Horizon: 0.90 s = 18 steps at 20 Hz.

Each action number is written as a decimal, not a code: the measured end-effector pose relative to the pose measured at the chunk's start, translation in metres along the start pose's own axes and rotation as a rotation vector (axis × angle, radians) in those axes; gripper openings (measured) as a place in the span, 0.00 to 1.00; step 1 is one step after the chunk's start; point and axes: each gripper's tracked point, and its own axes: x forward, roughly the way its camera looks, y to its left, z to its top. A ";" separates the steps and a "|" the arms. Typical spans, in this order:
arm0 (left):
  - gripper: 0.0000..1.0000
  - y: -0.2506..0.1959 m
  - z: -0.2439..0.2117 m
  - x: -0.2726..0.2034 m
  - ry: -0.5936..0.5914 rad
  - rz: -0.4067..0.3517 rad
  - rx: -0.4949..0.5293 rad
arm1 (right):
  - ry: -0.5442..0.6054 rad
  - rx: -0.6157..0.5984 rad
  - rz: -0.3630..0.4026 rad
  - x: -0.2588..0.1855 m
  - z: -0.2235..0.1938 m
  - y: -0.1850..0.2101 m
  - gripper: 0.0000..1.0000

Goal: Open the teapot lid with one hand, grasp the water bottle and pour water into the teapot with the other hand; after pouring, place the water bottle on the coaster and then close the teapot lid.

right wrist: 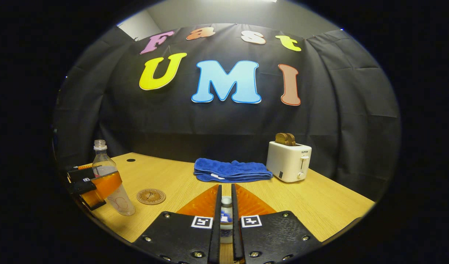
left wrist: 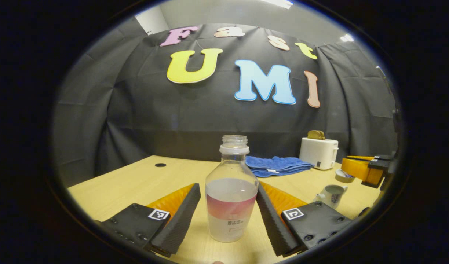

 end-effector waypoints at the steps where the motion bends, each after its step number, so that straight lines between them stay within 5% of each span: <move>1: 0.99 0.000 -0.006 0.001 0.011 0.003 -0.001 | -0.001 -0.001 0.001 -0.001 0.000 0.000 0.14; 6: 0.99 -0.003 -0.016 0.011 0.039 -0.018 -0.002 | -0.003 -0.006 -0.001 -0.003 0.000 -0.001 0.14; 8: 0.89 -0.005 -0.015 0.008 0.041 -0.022 0.006 | -0.003 -0.003 -0.004 -0.004 0.000 -0.003 0.14; 12: 0.87 -0.009 -0.015 0.011 0.035 -0.052 0.007 | -0.003 0.003 -0.008 -0.006 0.000 -0.007 0.14; 18: 0.85 -0.028 -0.016 0.018 0.080 -0.160 0.082 | -0.009 0.014 -0.029 -0.010 0.002 -0.019 0.14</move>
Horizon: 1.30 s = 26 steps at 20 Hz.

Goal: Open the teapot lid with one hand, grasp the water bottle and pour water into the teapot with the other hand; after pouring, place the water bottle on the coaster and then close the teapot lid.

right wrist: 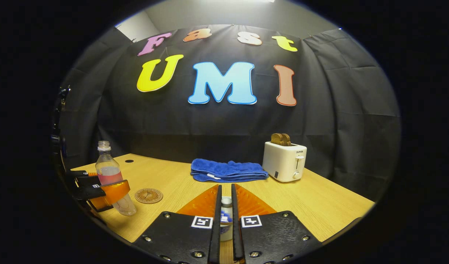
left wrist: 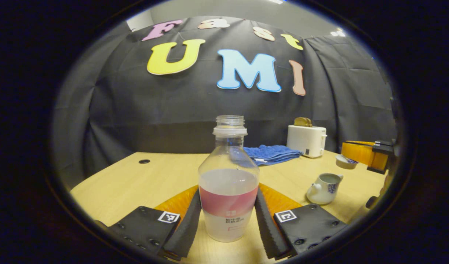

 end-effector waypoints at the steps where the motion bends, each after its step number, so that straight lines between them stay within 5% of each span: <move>1: 0.84 -0.001 0.001 0.003 0.009 -0.013 0.026 | 0.001 0.005 -0.002 -0.001 0.000 -0.002 0.14; 18: 0.84 -0.047 0.022 0.045 0.023 -0.063 0.618 | 0.021 0.053 -0.062 -0.011 -0.017 -0.059 0.14; 26: 0.84 -0.063 0.020 0.052 0.027 -0.082 0.763 | 0.028 0.079 -0.088 -0.015 -0.024 -0.085 0.14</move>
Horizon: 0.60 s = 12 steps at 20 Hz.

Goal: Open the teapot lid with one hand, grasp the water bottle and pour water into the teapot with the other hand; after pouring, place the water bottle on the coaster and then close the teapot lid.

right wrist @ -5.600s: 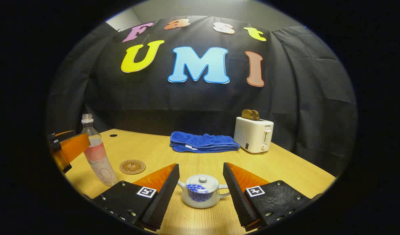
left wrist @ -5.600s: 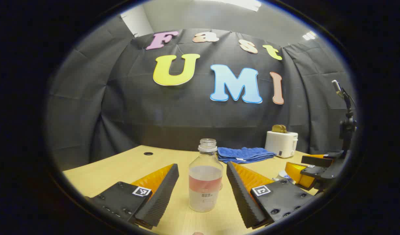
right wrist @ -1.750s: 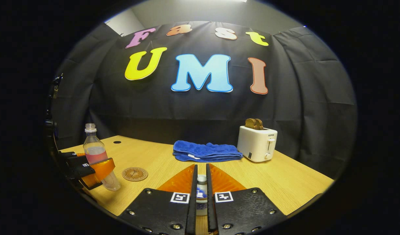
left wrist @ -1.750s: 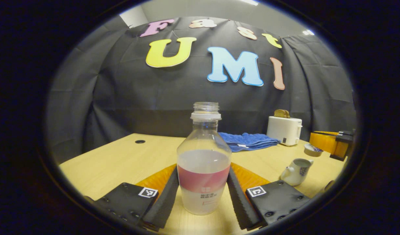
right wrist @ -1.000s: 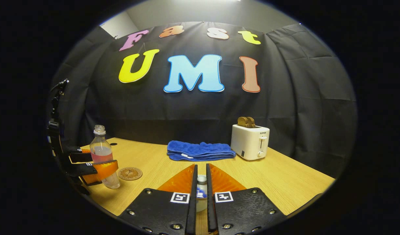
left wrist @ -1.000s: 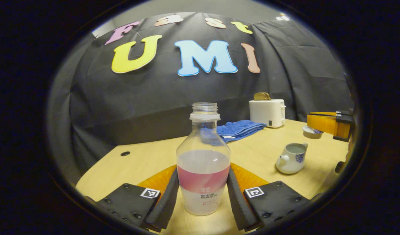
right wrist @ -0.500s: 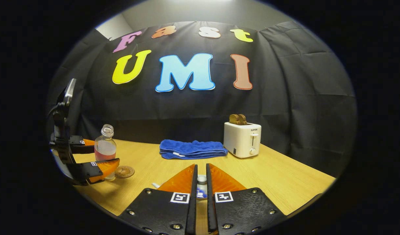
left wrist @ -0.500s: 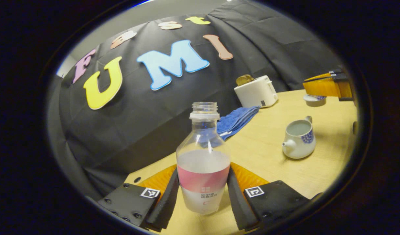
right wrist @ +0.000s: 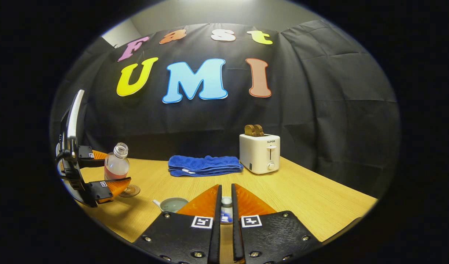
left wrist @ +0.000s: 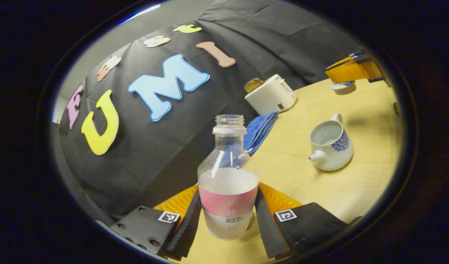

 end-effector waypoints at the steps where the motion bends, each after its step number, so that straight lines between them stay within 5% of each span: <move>1: 0.84 0.000 0.001 0.001 0.003 0.006 0.023 | 0.001 0.000 -0.001 0.000 0.000 -0.001 0.14; 12: 0.84 -0.004 0.023 -0.001 -0.029 0.024 0.339 | -0.009 -0.010 -0.020 -0.005 0.000 -0.021 0.14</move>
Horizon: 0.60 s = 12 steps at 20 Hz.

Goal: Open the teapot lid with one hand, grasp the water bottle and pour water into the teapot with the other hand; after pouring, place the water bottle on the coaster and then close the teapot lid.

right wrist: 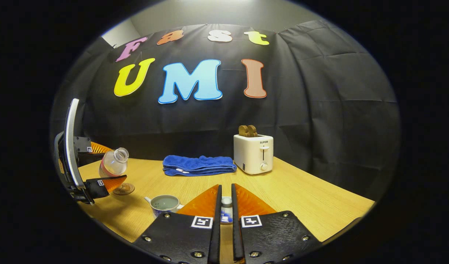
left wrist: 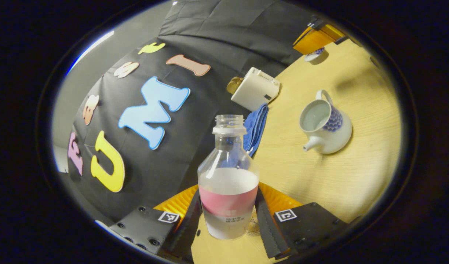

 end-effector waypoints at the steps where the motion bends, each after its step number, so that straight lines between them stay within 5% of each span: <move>1: 0.84 0.000 0.003 0.000 -0.003 0.000 0.030 | 0.000 0.000 -0.002 0.000 0.000 -0.002 0.14; 12: 0.85 -0.007 0.029 0.004 -0.019 -0.013 0.305 | 0.004 0.024 -0.006 0.001 -0.007 -0.017 0.14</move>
